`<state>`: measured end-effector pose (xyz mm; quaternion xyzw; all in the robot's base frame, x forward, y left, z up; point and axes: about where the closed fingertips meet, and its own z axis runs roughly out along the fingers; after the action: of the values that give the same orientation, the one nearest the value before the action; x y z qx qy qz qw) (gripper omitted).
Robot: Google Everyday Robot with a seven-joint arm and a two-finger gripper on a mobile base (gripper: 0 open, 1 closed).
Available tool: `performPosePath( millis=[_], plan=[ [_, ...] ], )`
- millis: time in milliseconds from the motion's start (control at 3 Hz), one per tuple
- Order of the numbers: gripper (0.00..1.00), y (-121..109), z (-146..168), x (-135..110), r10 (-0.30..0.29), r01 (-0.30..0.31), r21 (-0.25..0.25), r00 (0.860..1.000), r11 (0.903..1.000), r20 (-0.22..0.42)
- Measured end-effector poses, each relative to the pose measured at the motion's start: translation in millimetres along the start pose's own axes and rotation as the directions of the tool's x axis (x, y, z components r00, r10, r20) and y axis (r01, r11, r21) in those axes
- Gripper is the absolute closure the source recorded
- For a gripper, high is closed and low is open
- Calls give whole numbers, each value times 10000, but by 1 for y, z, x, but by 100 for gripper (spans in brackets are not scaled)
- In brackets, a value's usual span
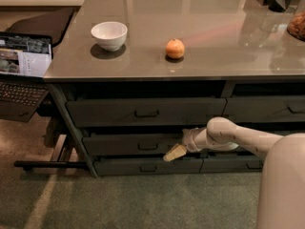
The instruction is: Open middle drawer
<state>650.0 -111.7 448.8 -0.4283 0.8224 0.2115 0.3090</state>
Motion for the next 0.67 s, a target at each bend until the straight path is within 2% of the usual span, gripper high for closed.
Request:
performPosePath(
  millis=[667],
  plan=[
    [0,-15,23,-1,17,-10,-85,9965,10000,832]
  ],
)
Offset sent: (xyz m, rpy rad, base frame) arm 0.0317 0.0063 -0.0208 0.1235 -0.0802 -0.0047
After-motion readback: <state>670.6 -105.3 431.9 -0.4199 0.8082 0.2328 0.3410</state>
